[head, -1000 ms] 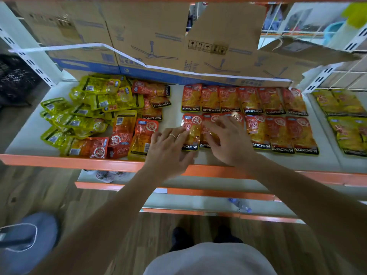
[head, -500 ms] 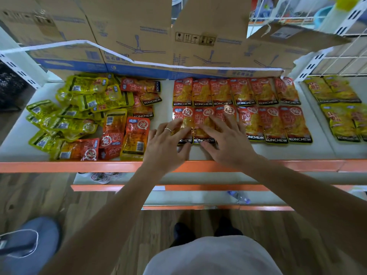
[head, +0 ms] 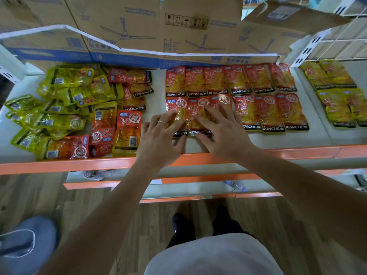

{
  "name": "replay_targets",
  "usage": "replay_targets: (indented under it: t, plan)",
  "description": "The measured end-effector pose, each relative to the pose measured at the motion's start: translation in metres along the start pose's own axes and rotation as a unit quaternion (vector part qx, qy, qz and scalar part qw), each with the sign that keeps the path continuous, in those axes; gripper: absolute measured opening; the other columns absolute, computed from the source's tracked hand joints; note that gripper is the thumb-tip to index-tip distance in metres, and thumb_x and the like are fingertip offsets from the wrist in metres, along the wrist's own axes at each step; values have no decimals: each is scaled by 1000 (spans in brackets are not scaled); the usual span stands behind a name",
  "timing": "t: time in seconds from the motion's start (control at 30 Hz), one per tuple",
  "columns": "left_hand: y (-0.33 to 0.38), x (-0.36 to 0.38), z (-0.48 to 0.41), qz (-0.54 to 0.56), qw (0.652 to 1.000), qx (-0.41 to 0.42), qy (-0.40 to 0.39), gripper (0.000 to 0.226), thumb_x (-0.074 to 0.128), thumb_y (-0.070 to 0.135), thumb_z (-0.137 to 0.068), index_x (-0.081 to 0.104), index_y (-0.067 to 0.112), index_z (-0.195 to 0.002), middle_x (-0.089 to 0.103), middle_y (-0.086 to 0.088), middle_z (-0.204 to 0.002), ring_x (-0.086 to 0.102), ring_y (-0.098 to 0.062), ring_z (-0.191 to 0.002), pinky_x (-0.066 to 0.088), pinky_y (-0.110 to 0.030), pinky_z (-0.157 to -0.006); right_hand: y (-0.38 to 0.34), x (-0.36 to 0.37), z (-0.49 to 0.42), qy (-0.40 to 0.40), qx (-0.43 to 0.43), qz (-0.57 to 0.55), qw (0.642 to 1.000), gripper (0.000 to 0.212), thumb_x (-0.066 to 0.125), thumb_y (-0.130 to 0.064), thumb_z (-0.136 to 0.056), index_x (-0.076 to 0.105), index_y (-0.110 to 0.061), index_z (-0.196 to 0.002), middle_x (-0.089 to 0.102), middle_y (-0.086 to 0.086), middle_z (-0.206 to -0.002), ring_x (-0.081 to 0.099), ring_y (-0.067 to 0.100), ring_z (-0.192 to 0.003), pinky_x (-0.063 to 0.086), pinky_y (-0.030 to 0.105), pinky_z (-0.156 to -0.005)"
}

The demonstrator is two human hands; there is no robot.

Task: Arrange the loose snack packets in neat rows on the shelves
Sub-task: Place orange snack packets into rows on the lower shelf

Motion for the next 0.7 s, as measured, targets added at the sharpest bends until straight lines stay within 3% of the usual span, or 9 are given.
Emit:
replay_targets:
  t: [0.17,0.43,0.6,0.7]
  plan:
    - [2,-4,3,6,1000,7,27,53,50,53,-86,62,28,-131,53,3,-143,47,-24,-128,37,-47,-98,-3,-8,5,91,-14,-1,996,66,41,-59,-92,39,-28,-150,37,-4,-157,20,29,-149,14,56,-117]
    - [9,-20,6,38,998,1,58,54,51,50,-87,60,21,-132,56,2,-139,51,-23,-126,38,-48,-100,7,-23,11,88,33,-82,992,68,39,-58,-91,37,-24,-149,37,-6,-156,21,21,-149,11,55,-116]
    - [60,-38,-1,34,997,5,74,52,51,49,-90,58,21,-134,55,0,-140,50,-23,-126,35,-45,-99,37,-67,39,114,51,-145,982,68,40,-55,-91,39,-20,-149,44,-1,-152,31,18,-143,15,45,-116]
    - [111,-45,-11,47,994,32,93,49,55,43,-90,58,20,-133,55,0,-139,50,-23,-127,35,-44,-100,73,-94,64,143,57,-143,978,71,37,-61,-90,43,-20,-147,47,1,-150,37,20,-142,21,47,-114]
Point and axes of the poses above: each hand's wrist, its own z-axis away from the middle knuckle, its own x-axis out of the palm, y = z × x, the point moved 4 cm from there along -z, towards the middle knuckle
